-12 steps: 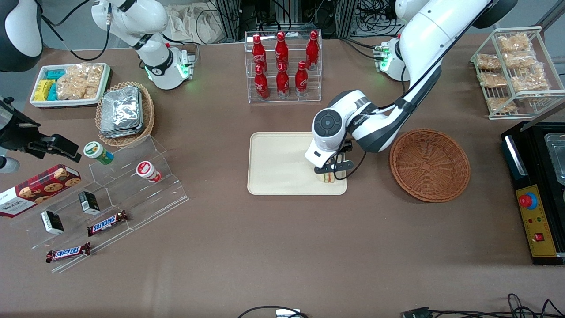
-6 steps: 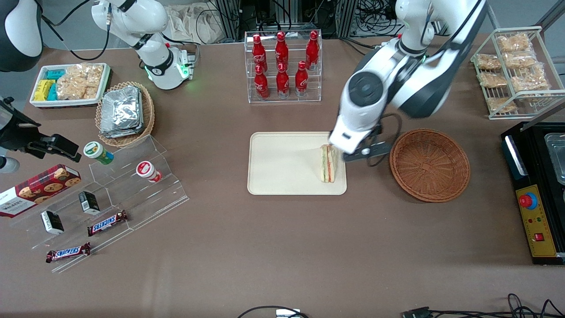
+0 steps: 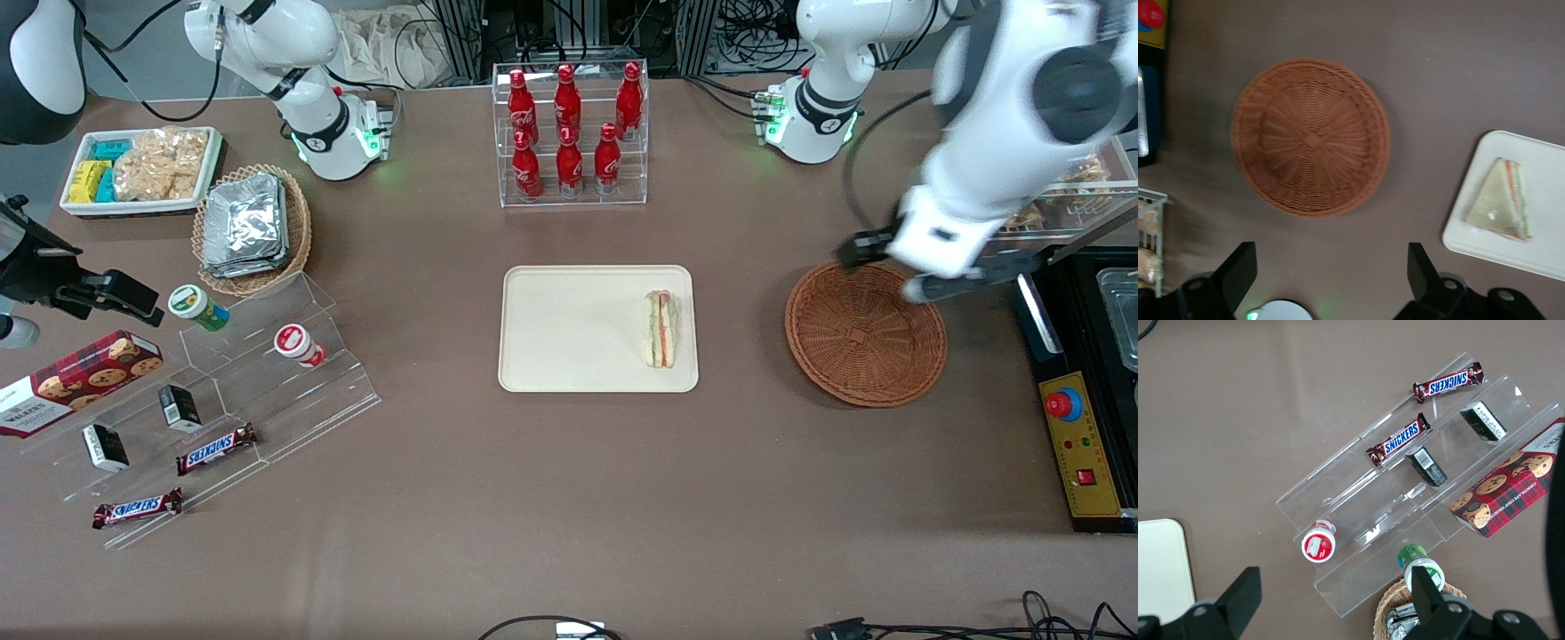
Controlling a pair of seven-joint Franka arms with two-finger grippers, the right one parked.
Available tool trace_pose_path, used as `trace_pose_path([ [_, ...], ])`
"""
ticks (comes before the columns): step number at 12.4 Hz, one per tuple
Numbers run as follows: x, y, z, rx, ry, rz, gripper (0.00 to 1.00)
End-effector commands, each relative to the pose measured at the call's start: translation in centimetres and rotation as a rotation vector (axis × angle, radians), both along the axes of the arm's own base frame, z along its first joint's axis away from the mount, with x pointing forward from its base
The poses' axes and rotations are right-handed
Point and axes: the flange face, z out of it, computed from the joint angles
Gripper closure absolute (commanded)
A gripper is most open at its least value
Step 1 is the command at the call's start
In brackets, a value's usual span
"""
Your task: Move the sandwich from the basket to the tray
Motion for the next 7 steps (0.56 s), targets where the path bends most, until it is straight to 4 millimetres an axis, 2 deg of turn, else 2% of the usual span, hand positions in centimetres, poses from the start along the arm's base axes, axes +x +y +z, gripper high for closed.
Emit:
trace_pose_path([
  [1, -1.9, 4.3, 1.4, -0.036, -0.019, -0.009, 0.0],
  [3, -1.7, 7.3, 2.3, -0.049, -0.024, -0.013, 0.0],
  [4, -1.6, 8.2, 2.5, -0.056, -0.027, -0.049, 0.0],
  [7, -0.9, 8.9, 3.8, -0.057, -0.014, -0.063, 0.0],
])
